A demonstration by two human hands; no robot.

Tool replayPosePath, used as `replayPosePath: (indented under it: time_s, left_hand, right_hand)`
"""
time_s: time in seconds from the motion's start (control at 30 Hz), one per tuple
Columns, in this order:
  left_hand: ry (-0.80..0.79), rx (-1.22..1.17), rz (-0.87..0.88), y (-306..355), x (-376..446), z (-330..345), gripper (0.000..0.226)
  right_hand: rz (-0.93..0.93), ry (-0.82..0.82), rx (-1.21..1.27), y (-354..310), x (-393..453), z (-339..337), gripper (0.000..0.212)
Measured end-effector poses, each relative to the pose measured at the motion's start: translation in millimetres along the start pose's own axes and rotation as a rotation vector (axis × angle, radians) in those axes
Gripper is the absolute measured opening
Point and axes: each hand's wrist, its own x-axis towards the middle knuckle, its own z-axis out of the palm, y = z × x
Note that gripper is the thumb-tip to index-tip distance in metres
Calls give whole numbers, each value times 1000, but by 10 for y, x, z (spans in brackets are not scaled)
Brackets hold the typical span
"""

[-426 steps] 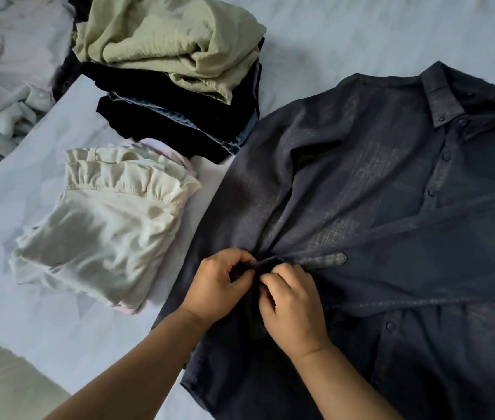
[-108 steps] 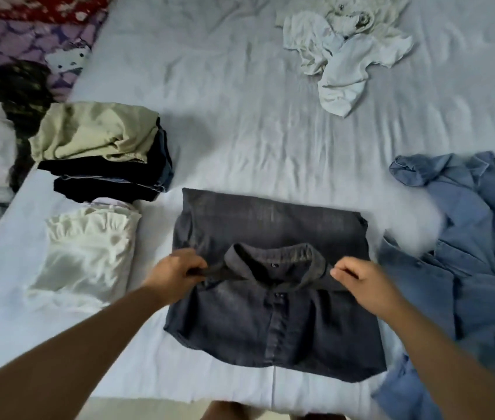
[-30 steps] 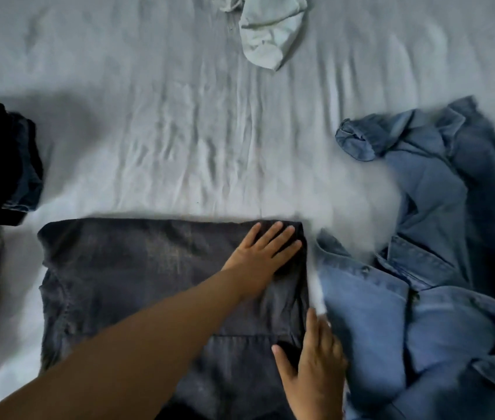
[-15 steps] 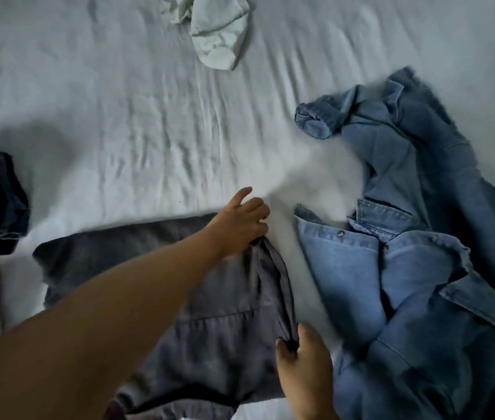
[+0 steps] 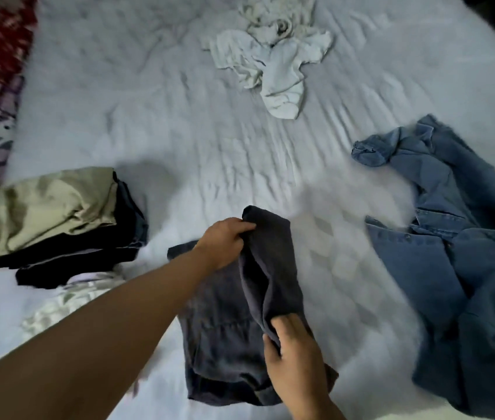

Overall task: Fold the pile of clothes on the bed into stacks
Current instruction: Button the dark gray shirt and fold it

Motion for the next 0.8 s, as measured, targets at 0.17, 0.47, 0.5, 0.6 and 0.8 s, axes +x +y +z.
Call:
replayPosePath:
  time_s: [0.17, 0.47, 0.5, 0.6, 0.8]
  left_hand:
    - [98, -258, -119, -547, -378, -210, 68]
    - [-123, -24, -187, -1514, -739, -87, 100]
    - [-145, 76, -201, -1567, -761, -54, 96]
    - [-77, 318, -167, -1566, -820, -4, 87]
    - [-76, 678, 107, -1329, -677, 242, 93]
  right_hand:
    - [-33, 37, -73, -691, -80, 349, 43]
    - [-78, -183, -142, -1097, -280, 1125, 38]
    - [-59, -194, -132, -1050, -294, 1148, 40]
    - [4, -162, -160, -884, -230, 1077, 42]
    - [160, -285, -479, -380, -246, 1039, 100]
